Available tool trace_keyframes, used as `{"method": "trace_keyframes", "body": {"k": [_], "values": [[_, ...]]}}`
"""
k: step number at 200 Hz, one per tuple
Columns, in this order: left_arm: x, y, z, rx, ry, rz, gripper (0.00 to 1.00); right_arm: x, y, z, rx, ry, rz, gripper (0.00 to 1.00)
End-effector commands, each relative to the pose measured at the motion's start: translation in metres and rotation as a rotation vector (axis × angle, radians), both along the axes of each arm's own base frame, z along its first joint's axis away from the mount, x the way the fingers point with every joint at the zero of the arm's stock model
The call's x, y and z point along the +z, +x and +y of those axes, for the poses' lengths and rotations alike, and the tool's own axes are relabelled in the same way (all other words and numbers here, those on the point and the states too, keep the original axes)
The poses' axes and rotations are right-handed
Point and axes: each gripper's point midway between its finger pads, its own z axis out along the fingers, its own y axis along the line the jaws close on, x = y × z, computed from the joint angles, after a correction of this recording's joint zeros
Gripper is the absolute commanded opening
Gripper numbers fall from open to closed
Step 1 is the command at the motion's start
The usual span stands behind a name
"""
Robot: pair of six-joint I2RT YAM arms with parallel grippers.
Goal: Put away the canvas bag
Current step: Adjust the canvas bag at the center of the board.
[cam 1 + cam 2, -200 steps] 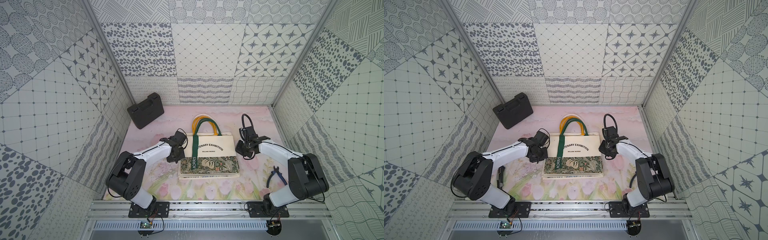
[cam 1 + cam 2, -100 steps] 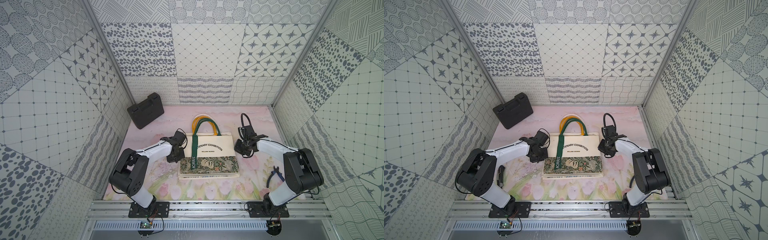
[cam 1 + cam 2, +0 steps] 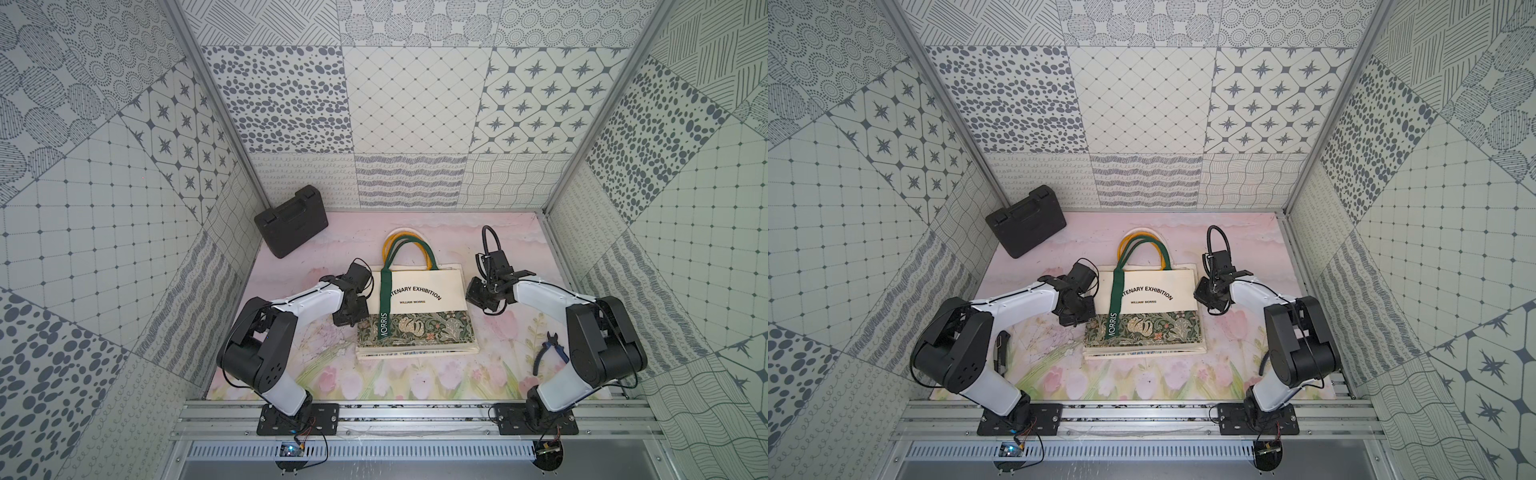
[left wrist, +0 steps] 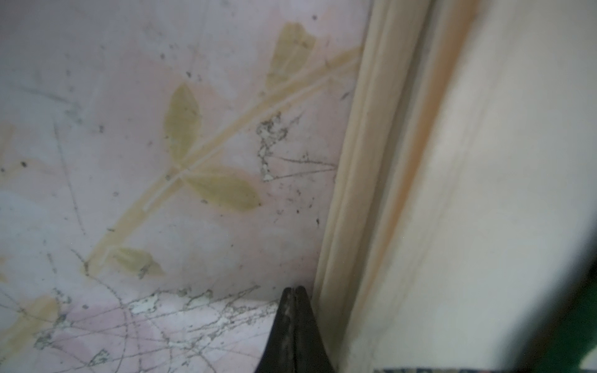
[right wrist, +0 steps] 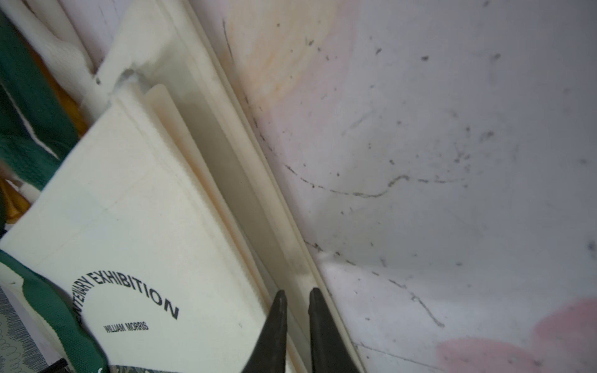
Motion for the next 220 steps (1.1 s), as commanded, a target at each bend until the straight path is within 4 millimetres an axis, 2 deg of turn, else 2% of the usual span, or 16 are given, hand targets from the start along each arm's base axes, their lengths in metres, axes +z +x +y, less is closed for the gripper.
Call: {"method": "trace_keyframes", "body": {"k": [1,39,58,83,91,100,125,143,172,193,204,220], "values": [[0.016,0.002,-0.002,-0.023,-0.018,-0.034,0.00,0.015,-0.002,-0.008,-0.042,-0.027,-0.049,0.18],[0.034,-0.001,-0.008,-0.043,-0.068,-0.051,0.00,0.033,-0.020,-0.011,-0.048,0.004,-0.073,0.18],[0.047,-0.012,-0.008,-0.041,-0.119,-0.081,0.00,0.046,-0.038,-0.012,-0.041,0.031,-0.102,0.19],[0.075,-0.030,-0.015,-0.068,-0.263,-0.187,0.00,0.062,-0.063,-0.021,-0.020,0.018,-0.142,0.19],[0.086,-0.036,-0.023,-0.094,-0.347,-0.237,0.07,0.065,-0.071,-0.027,-0.020,-0.001,-0.147,0.19],[0.100,-0.043,-0.030,-0.114,-0.439,-0.292,0.20,0.068,-0.080,-0.032,-0.018,-0.020,-0.154,0.19],[0.123,-0.059,-0.033,-0.124,-0.562,-0.399,0.35,0.074,-0.102,-0.037,-0.009,-0.005,-0.180,0.20],[0.135,-0.070,-0.029,-0.131,-0.606,-0.464,0.39,0.079,-0.113,-0.033,0.000,0.042,-0.208,0.20],[0.152,-0.082,-0.022,-0.124,-0.648,-0.536,0.41,0.107,-0.116,-0.029,0.033,0.073,-0.270,0.21],[0.144,-0.086,-0.019,-0.109,-0.640,-0.510,0.41,0.101,-0.114,-0.022,0.065,0.088,-0.235,0.21],[0.139,-0.087,-0.022,-0.116,-0.648,-0.480,0.36,0.092,-0.112,-0.011,0.095,0.133,-0.208,0.21],[0.127,-0.087,-0.027,-0.100,-0.652,-0.416,0.34,0.080,-0.109,0.008,0.138,0.202,-0.181,0.21]]}}
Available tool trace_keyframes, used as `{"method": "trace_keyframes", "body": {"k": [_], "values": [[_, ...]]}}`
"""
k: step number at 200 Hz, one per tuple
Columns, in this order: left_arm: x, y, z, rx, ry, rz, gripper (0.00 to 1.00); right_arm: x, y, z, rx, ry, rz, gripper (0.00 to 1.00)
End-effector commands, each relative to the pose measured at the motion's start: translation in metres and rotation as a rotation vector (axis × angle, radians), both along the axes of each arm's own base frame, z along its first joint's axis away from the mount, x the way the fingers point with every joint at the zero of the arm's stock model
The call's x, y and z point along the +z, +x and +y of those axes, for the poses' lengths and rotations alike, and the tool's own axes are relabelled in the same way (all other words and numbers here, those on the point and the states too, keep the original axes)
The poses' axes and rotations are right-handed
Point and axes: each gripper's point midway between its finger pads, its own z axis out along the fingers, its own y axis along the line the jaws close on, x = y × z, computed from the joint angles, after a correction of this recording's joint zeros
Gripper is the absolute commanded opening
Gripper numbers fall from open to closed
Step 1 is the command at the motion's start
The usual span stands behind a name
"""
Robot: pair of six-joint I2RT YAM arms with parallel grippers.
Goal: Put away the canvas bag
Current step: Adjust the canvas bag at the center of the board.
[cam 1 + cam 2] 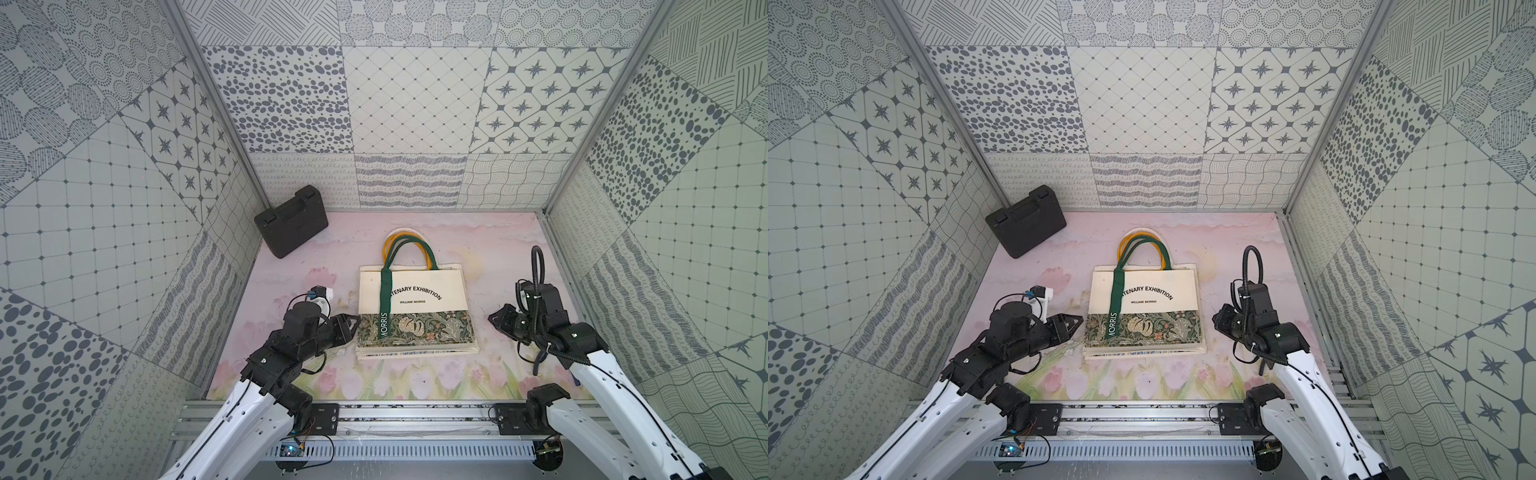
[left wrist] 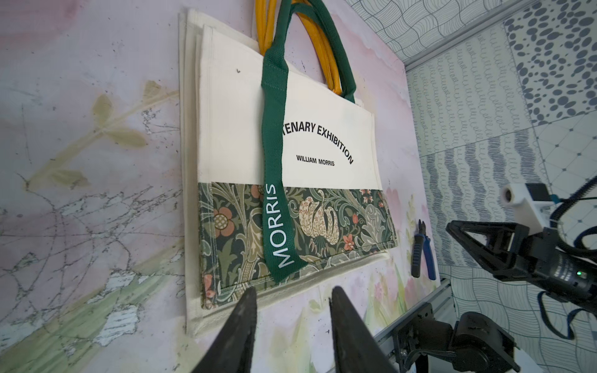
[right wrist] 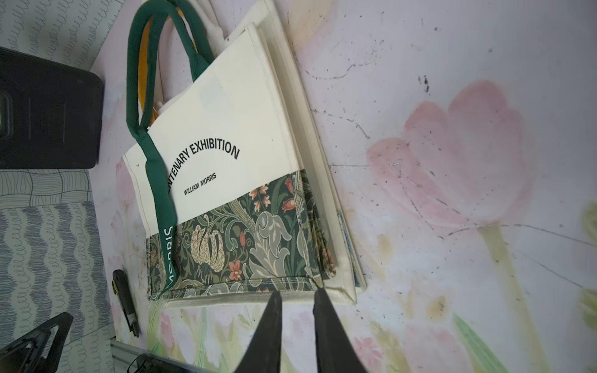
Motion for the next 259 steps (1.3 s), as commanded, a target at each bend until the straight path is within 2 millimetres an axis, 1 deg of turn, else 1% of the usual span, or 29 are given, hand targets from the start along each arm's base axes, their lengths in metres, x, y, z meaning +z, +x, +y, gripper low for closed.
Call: {"method": "trace_keyframes", "body": {"k": [1,3,6,19,45,54,77,87,101,113,125,148,175,188,211,238,259], "values": [[-0.009,-0.006,-0.013,-0.038,-0.052,0.083,0.34,-0.010,0.005,0.028,0.099,0.090,0.015,0.21],[-0.011,-0.006,-0.014,-0.040,-0.052,0.091,0.34,-0.012,0.006,0.030,0.105,0.095,0.017,0.21],[-0.007,-0.003,-0.017,-0.044,-0.063,0.078,0.34,-0.014,0.005,0.034,0.120,0.099,0.023,0.21],[-0.008,-0.001,-0.022,-0.046,-0.062,0.109,0.33,-0.015,0.009,0.052,0.186,0.118,0.019,0.20],[-0.007,0.003,-0.034,-0.060,-0.050,0.166,0.33,-0.009,0.014,0.098,0.320,0.201,0.014,0.20],[-0.007,0.005,-0.037,-0.062,-0.043,0.179,0.33,-0.010,0.017,0.107,0.336,0.198,0.013,0.20],[-0.010,0.011,-0.041,-0.056,-0.034,0.202,0.34,-0.018,0.028,0.122,0.340,0.198,0.020,0.20],[-0.014,0.013,-0.045,-0.069,-0.045,0.209,0.34,-0.022,0.030,0.133,0.356,0.212,0.040,0.20],[-0.022,0.014,-0.052,-0.094,-0.046,0.234,0.33,-0.024,0.032,0.155,0.402,0.218,0.057,0.20],[-0.033,0.016,-0.056,-0.107,-0.044,0.260,0.33,-0.023,0.031,0.179,0.449,0.236,0.058,0.20],[-0.042,0.018,-0.059,-0.111,-0.046,0.275,0.30,-0.017,0.032,0.203,0.481,0.288,0.054,0.20],[-0.057,0.018,-0.058,-0.092,-0.053,0.288,0.29,-0.016,0.035,0.235,0.492,0.366,0.071,0.19],[-0.059,0.018,-0.053,-0.073,-0.048,0.272,0.29,-0.023,0.029,0.268,0.525,0.400,0.121,0.18],[-0.060,0.018,-0.050,-0.056,-0.038,0.270,0.29,-0.031,0.025,0.277,0.524,0.390,0.143,0.18],[-0.069,0.016,-0.042,-0.016,-0.004,0.297,0.29,-0.050,0.019,0.287,0.525,0.365,0.178,0.17],[-0.069,0.017,-0.043,-0.021,-0.007,0.298,0.29,-0.066,0.006,0.289,0.525,0.334,0.213,0.17],[-0.070,0.017,-0.043,-0.020,-0.010,0.301,0.29,-0.072,-0.008,0.290,0.538,0.321,0.231,0.17]]}}
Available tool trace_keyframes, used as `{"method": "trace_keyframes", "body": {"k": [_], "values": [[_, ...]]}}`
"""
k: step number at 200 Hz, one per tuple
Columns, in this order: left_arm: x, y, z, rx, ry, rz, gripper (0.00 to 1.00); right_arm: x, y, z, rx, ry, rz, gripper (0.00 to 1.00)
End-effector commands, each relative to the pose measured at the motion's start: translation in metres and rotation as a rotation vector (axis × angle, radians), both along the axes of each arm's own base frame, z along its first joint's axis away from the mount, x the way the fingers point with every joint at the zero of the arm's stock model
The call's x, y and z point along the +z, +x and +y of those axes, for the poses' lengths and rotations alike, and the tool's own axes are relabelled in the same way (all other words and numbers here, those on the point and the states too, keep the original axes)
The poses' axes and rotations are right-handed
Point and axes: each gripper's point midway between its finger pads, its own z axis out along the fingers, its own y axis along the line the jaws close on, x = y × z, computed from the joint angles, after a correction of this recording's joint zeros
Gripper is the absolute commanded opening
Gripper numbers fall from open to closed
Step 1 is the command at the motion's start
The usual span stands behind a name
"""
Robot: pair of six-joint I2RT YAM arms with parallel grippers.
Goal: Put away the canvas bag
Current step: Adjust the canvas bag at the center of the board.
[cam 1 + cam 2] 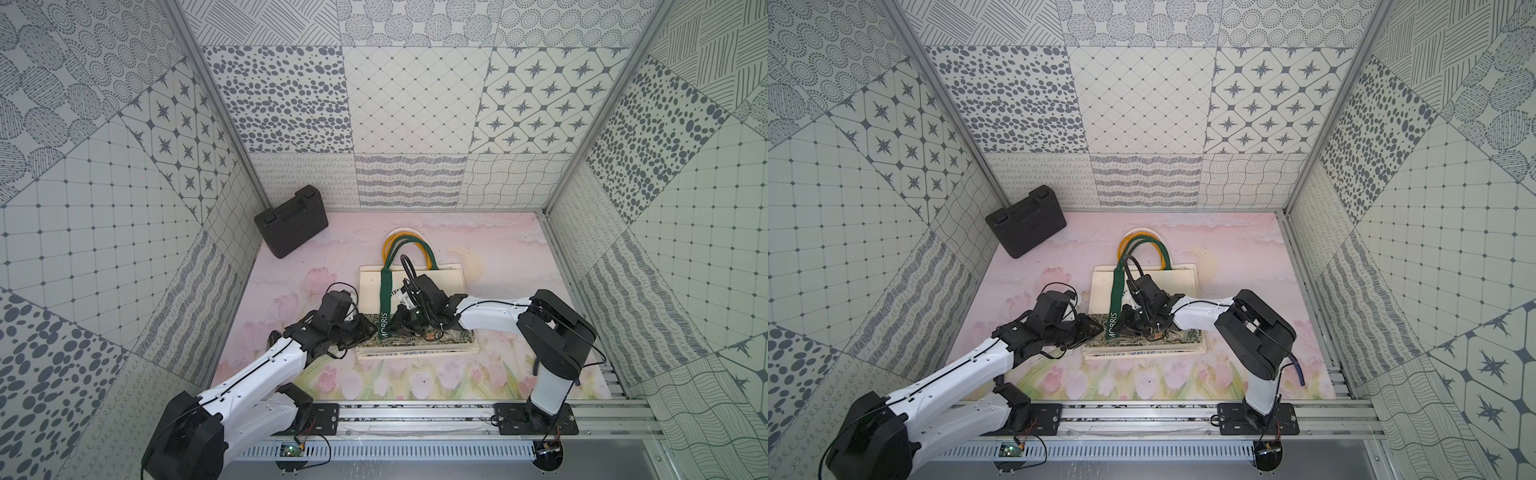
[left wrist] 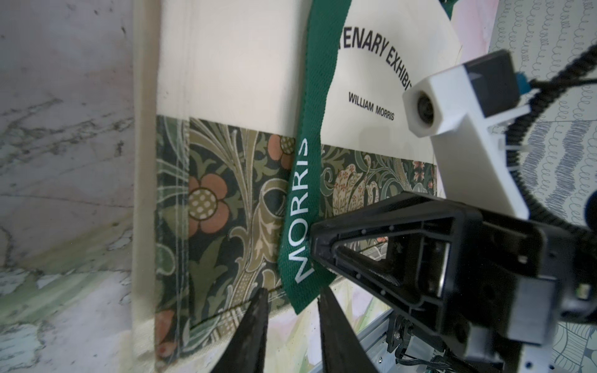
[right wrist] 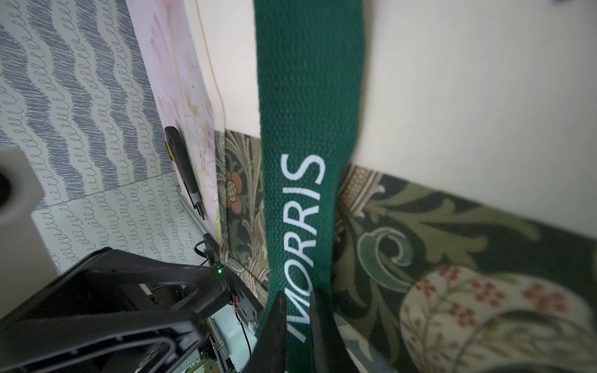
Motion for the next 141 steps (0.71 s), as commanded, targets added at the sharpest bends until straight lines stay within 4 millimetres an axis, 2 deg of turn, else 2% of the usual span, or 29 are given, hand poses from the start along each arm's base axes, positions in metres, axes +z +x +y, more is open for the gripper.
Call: {"method": "trace_keyframes", "body": {"k": [1,63,86,104,120,141], "values": [[0.003,0.009,-0.001,0.023,-0.011,-0.032,0.29,-0.001,-0.005,0.006,-0.010,0.010,-0.009,0.17],[-0.003,0.008,-0.004,0.010,-0.011,-0.004,0.30,-0.013,-0.028,-0.012,-0.024,-0.039,0.007,0.17],[-0.004,0.009,-0.004,0.009,-0.011,-0.001,0.30,-0.005,-0.027,-0.017,-0.039,-0.028,-0.014,0.17],[-0.004,0.008,-0.004,0.008,-0.013,0.000,0.30,0.011,-0.021,-0.026,-0.059,-0.017,-0.045,0.17],[-0.004,0.008,-0.004,0.009,-0.011,0.002,0.30,0.023,-0.009,-0.048,-0.113,-0.049,-0.078,0.18],[-0.008,0.008,-0.001,0.026,0.006,0.022,0.31,0.027,0.010,-0.107,-0.257,-0.175,-0.102,0.19]]}}
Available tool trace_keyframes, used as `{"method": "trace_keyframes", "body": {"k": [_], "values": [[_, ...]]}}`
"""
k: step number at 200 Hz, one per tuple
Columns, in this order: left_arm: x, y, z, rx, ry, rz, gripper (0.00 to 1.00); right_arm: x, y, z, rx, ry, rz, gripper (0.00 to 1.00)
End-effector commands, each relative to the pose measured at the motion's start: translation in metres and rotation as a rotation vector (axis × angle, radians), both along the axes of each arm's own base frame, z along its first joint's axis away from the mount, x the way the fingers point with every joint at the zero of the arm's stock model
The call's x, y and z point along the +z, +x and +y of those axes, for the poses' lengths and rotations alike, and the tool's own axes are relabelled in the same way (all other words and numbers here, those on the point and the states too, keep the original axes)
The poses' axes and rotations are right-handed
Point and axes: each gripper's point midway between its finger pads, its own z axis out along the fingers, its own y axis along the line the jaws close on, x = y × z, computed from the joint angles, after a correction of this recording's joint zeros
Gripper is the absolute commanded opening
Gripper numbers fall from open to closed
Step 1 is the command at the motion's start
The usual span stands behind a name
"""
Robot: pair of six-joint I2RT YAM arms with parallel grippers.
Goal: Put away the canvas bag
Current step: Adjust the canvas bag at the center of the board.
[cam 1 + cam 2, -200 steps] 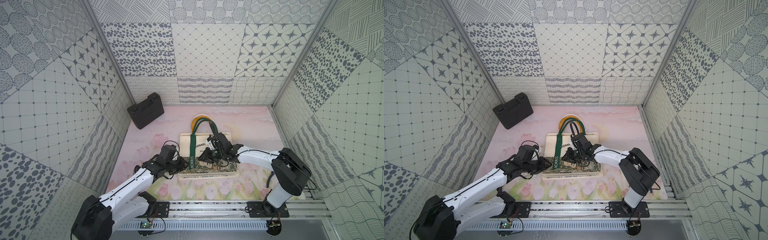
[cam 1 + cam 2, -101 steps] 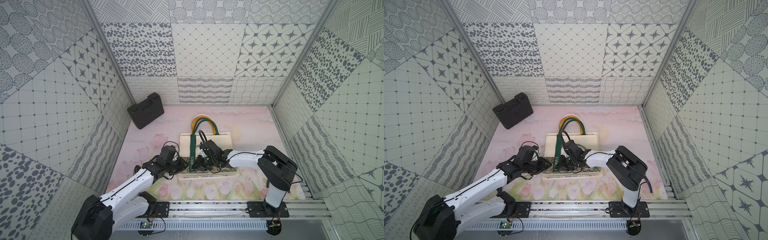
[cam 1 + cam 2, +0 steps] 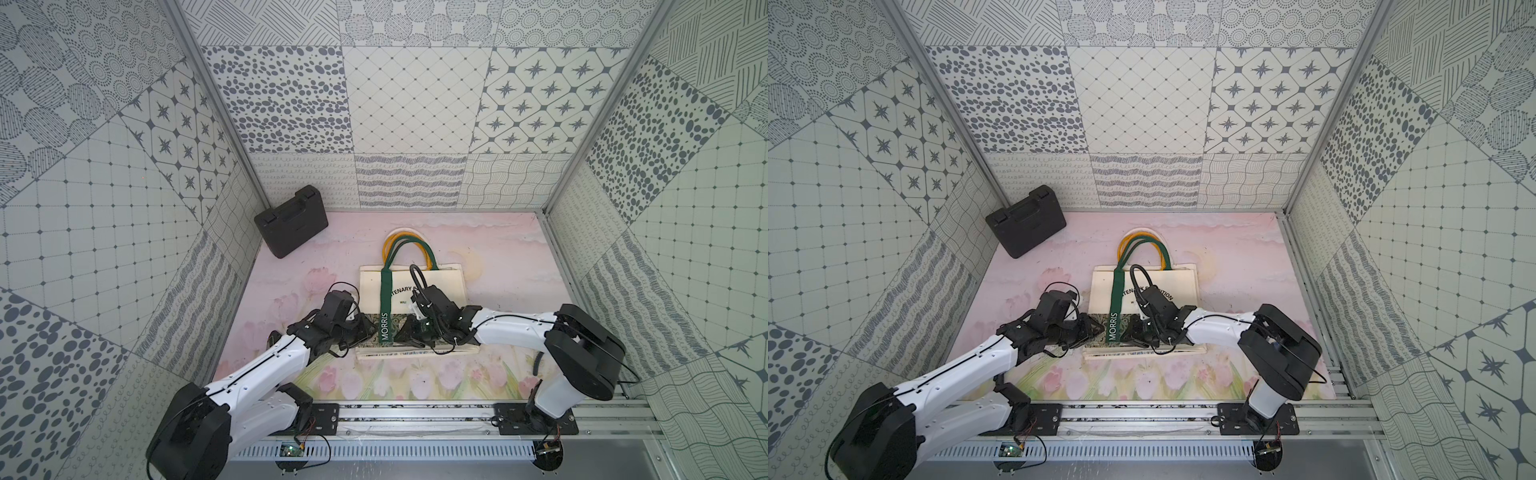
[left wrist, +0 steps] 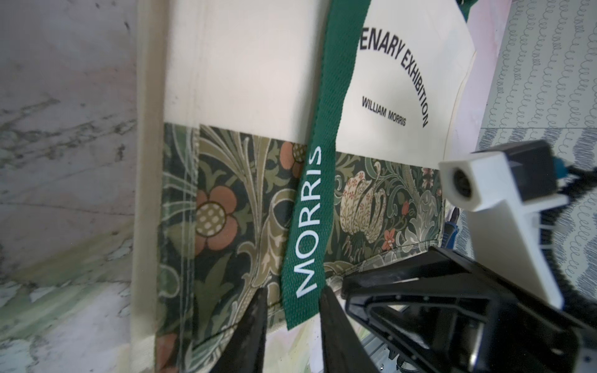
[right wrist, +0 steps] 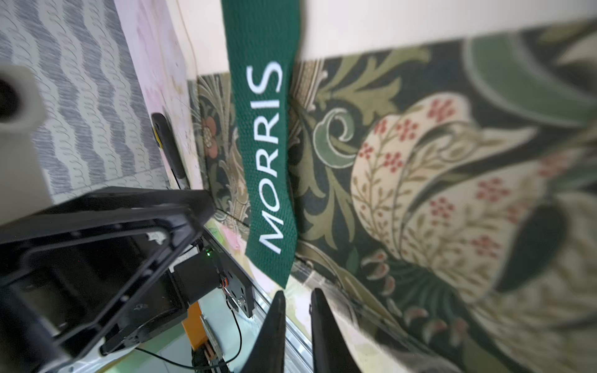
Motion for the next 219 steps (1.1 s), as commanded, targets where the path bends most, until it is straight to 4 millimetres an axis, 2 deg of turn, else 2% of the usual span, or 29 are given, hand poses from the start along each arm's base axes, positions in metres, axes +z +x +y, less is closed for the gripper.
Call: {"method": "trace_keyframes", "body": {"k": [1,21,38,48,68,81,95,99,117,147,188,219], "values": [[0.000,0.004,0.000,0.016,0.002,0.003,0.31,0.005,0.022,-0.061,-0.161,-0.137,-0.047,0.19],[-0.011,0.004,0.006,0.043,0.051,0.062,0.30,0.006,0.032,-0.128,-0.298,-0.353,-0.098,0.21],[-0.019,0.004,0.006,0.051,0.078,0.118,0.29,0.005,0.032,-0.155,-0.325,-0.431,-0.103,0.22],[-0.025,0.004,0.007,0.062,0.101,0.150,0.28,-0.003,0.030,-0.158,-0.309,-0.418,-0.073,0.22],[-0.036,0.004,0.009,0.072,0.144,0.210,0.24,-0.026,0.026,-0.151,-0.258,-0.390,0.003,0.22],[-0.047,0.004,0.012,0.081,0.191,0.262,0.12,-0.036,0.025,-0.149,-0.230,-0.407,0.049,0.21],[-0.060,0.004,0.017,0.096,0.239,0.322,0.05,-0.036,0.030,-0.148,-0.231,-0.421,0.041,0.21],[-0.063,0.004,0.017,0.097,0.246,0.339,0.00,-0.036,0.032,-0.148,-0.237,-0.424,0.037,0.21],[-0.074,0.004,0.018,0.089,0.266,0.389,0.00,-0.039,0.033,-0.149,-0.246,-0.435,0.041,0.23],[-0.074,0.007,0.023,0.112,0.287,0.375,0.00,-0.048,0.031,-0.160,-0.266,-0.501,0.073,0.25],[-0.075,0.010,0.050,0.185,0.347,0.387,0.00,-0.059,0.026,-0.180,-0.312,-0.552,0.137,0.24],[-0.073,0.012,0.064,0.223,0.361,0.407,0.00,-0.058,0.024,-0.196,-0.365,-0.591,0.158,0.23]]}}
